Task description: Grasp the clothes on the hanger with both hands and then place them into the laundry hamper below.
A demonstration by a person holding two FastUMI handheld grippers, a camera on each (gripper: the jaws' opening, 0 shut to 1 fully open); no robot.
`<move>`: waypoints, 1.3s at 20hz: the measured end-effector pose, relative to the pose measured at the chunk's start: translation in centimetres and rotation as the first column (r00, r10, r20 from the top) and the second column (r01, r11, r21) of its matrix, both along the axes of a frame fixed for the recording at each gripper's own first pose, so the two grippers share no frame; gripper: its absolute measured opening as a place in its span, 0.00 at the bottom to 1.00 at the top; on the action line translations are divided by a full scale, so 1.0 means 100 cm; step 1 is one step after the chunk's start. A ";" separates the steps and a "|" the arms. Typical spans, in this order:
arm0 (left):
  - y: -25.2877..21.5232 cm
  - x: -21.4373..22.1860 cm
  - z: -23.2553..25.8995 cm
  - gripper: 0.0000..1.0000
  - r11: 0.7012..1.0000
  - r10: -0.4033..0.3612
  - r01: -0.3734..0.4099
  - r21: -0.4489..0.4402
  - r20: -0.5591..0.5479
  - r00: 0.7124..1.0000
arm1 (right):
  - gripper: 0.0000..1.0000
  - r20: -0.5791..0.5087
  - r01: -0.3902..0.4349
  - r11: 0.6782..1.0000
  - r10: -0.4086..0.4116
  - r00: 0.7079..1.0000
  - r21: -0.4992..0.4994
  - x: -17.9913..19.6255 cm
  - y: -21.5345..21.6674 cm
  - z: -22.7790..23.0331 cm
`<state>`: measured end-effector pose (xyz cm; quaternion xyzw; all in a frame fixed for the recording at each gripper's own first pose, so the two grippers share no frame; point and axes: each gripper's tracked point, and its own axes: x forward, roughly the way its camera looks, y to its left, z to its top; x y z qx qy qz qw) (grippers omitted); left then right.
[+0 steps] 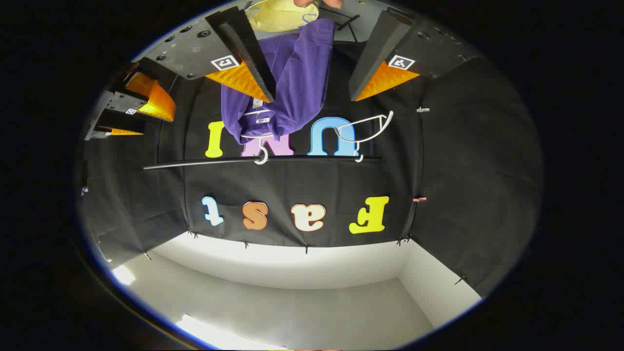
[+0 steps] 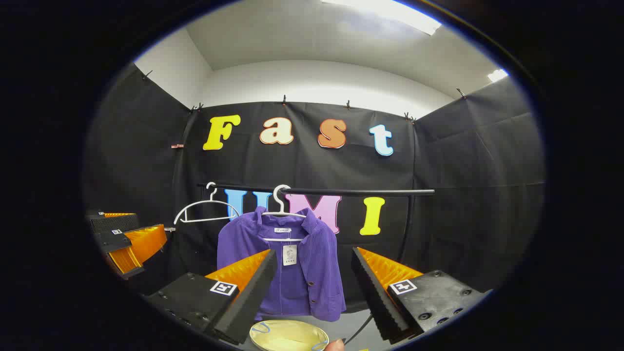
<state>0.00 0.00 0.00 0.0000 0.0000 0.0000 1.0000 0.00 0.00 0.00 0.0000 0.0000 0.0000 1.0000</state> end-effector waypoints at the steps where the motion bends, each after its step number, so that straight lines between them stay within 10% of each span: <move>1: 0.000 0.000 0.000 0.94 1.000 0.000 0.000 0.003 -0.001 1.000 | 0.97 0.000 0.003 1.000 -0.003 1.000 0.001 0.000 -0.001 0.000; 26: -0.019 0.022 -0.007 0.95 0.999 -0.018 0.018 0.031 -0.012 1.000 | 0.97 -0.027 0.003 1.000 -0.003 1.000 0.001 0.020 -0.012 -0.014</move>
